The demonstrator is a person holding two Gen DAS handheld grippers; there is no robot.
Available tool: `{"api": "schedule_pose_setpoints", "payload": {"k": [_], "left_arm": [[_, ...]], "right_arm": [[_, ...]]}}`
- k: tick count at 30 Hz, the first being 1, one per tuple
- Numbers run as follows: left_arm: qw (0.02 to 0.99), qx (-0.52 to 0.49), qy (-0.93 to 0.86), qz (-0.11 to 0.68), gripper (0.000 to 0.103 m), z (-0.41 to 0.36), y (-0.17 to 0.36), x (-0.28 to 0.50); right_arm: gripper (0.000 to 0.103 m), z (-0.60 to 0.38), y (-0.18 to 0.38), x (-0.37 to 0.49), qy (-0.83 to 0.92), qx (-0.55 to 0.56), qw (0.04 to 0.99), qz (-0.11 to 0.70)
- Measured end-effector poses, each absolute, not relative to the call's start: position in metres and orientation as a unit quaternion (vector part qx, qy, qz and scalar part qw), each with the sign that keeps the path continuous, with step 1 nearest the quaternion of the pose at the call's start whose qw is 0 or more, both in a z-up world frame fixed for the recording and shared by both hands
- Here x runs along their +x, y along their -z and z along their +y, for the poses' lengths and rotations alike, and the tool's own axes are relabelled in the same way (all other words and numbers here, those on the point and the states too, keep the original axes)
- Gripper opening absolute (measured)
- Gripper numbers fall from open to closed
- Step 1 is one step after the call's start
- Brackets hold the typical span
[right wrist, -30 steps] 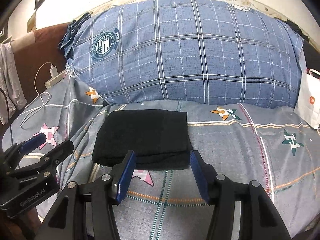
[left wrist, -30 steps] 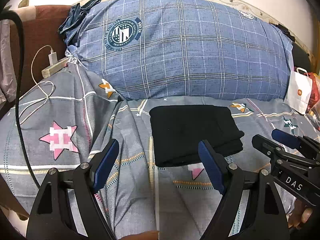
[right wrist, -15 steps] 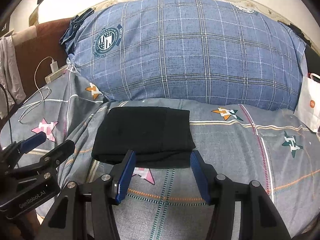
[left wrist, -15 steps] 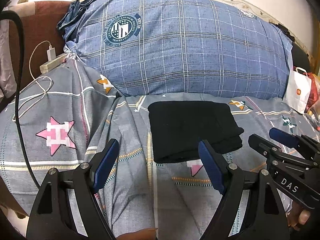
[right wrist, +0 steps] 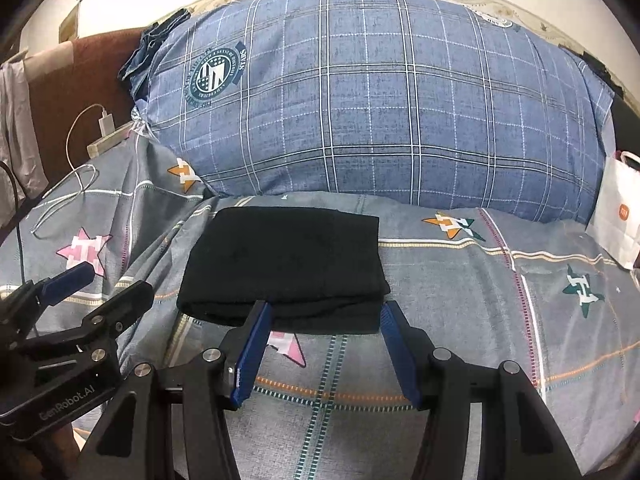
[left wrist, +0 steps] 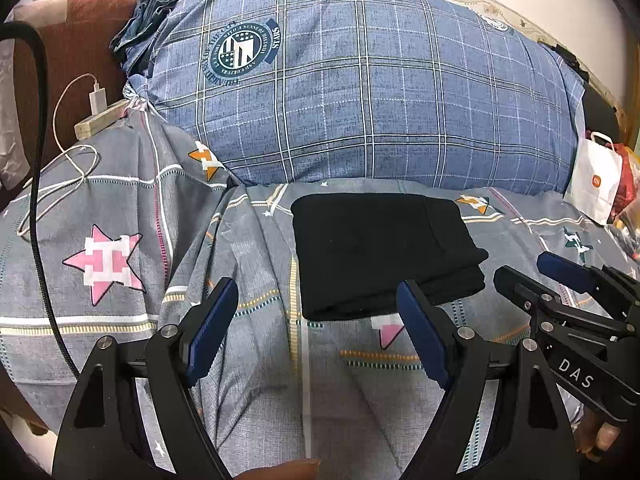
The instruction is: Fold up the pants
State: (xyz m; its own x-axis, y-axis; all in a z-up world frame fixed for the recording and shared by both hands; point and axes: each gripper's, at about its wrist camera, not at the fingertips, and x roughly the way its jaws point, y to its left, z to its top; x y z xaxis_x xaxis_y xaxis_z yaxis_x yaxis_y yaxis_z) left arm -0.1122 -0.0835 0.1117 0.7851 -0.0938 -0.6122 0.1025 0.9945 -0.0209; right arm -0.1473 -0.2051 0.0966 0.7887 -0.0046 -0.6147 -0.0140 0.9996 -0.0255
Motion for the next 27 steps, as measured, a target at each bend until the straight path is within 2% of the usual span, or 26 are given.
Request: {"api": "schedule_pose_setpoints", "payload": {"k": [27], "left_arm": [[0.946, 0.005, 0.042, 0.322, 0.082, -0.076, -0.11, -0.113]], "right_arm": [[0.055, -0.198, -0.094, -0.146, -0.004, -0.008, 0.942, 0.336]]}}
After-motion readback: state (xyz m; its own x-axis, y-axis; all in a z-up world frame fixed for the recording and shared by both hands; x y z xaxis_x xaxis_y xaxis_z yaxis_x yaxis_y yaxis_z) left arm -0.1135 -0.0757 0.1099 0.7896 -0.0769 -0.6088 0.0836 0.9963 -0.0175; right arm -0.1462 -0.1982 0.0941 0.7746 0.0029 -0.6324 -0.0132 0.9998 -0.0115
